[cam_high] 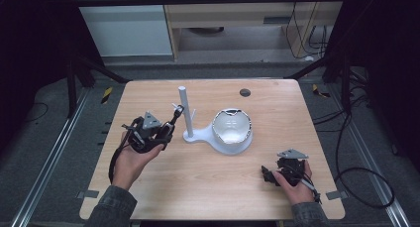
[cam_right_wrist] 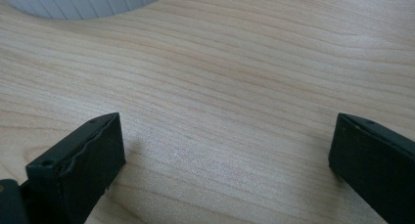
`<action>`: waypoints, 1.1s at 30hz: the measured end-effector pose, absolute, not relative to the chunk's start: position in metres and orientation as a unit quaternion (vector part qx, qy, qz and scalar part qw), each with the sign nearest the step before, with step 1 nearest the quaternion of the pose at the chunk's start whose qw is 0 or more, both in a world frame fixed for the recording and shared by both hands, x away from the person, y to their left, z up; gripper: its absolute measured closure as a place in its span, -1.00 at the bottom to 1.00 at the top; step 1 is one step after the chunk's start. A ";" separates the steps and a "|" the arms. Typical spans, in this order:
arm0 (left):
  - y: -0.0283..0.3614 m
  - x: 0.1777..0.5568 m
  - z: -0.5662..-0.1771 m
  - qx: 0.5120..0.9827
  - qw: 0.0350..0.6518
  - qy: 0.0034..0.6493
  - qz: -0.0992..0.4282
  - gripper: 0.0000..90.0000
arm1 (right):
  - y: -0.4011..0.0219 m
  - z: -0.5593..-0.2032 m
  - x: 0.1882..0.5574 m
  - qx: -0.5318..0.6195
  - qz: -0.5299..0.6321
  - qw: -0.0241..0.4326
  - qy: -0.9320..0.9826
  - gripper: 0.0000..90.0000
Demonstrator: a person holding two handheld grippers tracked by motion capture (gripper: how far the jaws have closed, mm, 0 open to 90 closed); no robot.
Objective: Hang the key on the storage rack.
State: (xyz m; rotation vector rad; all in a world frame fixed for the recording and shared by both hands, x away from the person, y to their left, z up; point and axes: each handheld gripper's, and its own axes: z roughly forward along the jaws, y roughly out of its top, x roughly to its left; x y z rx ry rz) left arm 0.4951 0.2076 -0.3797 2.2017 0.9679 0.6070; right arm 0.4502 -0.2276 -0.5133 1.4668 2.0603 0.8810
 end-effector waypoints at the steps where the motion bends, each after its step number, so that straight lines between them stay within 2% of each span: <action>1: 0.207 0.495 -0.380 0.841 0.322 0.368 0.232 0.08 | -0.228 -0.513 0.450 0.533 0.320 0.230 0.749 -0.99; 33: 0.202 0.510 -0.401 0.822 0.360 0.383 0.220 0.08 | -0.228 -0.513 0.450 0.533 0.320 0.230 0.749 -0.99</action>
